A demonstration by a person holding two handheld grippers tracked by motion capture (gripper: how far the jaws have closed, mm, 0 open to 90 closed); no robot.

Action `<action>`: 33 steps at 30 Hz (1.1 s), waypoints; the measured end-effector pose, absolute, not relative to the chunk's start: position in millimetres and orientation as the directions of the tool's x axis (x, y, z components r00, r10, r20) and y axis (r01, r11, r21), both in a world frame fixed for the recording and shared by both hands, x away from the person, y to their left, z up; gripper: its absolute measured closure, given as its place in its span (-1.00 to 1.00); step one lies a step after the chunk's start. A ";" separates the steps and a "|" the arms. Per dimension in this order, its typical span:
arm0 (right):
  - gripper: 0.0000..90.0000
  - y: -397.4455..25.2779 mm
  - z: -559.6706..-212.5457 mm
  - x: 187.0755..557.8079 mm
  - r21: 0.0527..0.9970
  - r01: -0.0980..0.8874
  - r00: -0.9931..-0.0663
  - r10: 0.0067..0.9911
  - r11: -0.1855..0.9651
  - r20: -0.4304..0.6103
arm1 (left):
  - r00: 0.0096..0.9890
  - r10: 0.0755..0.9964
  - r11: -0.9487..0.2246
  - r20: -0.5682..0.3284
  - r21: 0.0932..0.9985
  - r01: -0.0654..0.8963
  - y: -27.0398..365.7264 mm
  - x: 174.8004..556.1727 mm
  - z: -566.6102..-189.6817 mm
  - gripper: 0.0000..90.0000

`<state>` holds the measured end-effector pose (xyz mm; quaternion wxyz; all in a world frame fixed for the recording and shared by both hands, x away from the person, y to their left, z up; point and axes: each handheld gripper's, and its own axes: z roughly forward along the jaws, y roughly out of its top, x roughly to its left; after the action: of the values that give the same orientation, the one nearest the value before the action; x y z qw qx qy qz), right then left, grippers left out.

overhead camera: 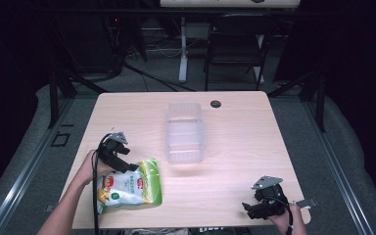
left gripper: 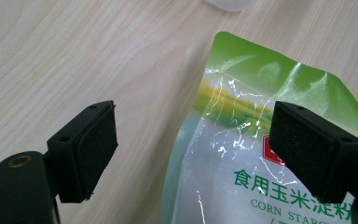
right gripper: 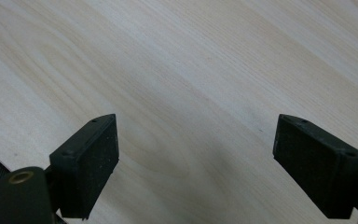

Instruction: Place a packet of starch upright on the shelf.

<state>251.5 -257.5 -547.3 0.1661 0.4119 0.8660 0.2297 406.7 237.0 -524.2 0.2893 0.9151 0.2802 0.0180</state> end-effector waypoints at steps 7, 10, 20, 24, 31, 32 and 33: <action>-0.70 -257.5 -547.5 251.6 0.534 0.638 -0.605 0.790 0.555 -0.098 | 0.843 0.523 -0.677 -0.130 0.538 0.503 237.5 406.7 -524.2 -0.66; -0.70 -257.7 -547.5 251.6 0.534 0.638 -0.605 0.790 0.555 -0.098 | 0.844 0.519 -0.677 -0.132 0.539 0.501 236.7 406.5 -524.4 -0.66; -0.70 -257.4 -547.7 251.7 0.533 0.638 -0.606 0.789 0.555 -0.097 | 0.845 0.513 -0.682 -0.148 0.528 0.507 234.9 408.8 -527.7 -0.67; -0.70 -256.8 -547.9 251.9 0.534 0.639 -0.607 0.789 0.554 -0.094 | 0.846 0.509 -0.689 -0.156 0.516 0.510 233.8 410.9 -530.0 -0.66; -0.70 -256.9 -548.1 252.2 0.532 0.639 -0.607 0.789 0.556 -0.096 | 0.857 0.485 -0.700 -0.175 0.509 0.500 224.6 412.5 -533.4 -0.65; -0.70 -256.8 -548.2 252.2 0.533 0.639 -0.607 0.789 0.555 -0.095 | 0.859 0.481 -0.705 -0.175 0.506 0.497 222.5 412.7 -533.8 -0.65; -0.70 -256.5 -548.6 252.1 0.537 0.639 -0.604 0.792 0.550 -0.092 | 0.862 0.475 -0.709 -0.179 0.502 0.495 218.0 413.4 -535.4 -0.65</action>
<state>252.1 -256.5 -548.6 0.1641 0.4135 0.8650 0.2322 413.4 218.0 -535.4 0.2767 0.9243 0.2624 -0.0183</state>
